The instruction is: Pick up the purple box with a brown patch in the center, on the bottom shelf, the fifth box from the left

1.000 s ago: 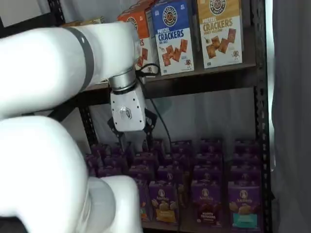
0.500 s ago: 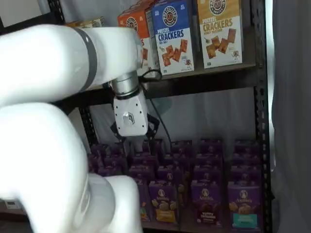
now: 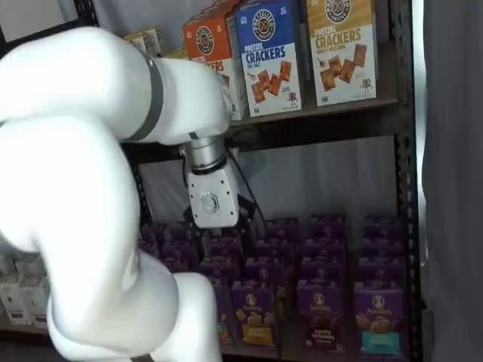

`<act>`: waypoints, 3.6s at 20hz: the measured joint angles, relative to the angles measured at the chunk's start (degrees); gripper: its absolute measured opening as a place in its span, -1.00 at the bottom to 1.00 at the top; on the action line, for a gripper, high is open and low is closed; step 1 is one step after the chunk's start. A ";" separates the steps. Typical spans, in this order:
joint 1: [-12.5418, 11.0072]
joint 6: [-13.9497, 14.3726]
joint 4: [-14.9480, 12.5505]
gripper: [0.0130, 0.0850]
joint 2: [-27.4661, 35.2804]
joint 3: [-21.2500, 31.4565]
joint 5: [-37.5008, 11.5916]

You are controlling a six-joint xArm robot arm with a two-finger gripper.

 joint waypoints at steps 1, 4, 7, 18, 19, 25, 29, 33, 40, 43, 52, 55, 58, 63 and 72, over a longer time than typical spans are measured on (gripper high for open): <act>-0.16 -0.10 -0.12 1.00 0.76 0.22 -1.02; -0.83 -0.78 0.05 1.00 3.48 0.79 -4.14; -1.59 -2.09 1.19 1.00 6.34 1.56 -7.74; -2.58 -1.23 -1.67 1.00 15.27 3.63 -20.69; -2.68 -1.35 -1.69 1.00 16.52 3.26 -20.94; -3.77 -3.93 0.49 1.00 22.98 2.27 -26.24; -4.78 -4.45 -0.14 1.00 27.42 0.84 -29.36; -5.75 -4.79 -0.93 1.00 31.93 -1.29 -31.36; -7.29 -5.72 -1.70 1.00 39.31 -5.48 -33.86; -7.99 -6.85 -1.16 1.00 42.63 -7.43 -34.98; -10.29 -9.63 -0.61 1.00 53.15 -14.00 -38.27; -10.93 -9.98 -0.95 1.00 55.66 -15.61 -39.00; -11.50 -9.99 -1.59 1.00 57.78 -16.84 -39.99; -12.50 -9.55 -3.17 1.00 61.35 -18.94 -41.75; -14.06 -9.67 -4.59 1.00 67.76 -22.32 -47.90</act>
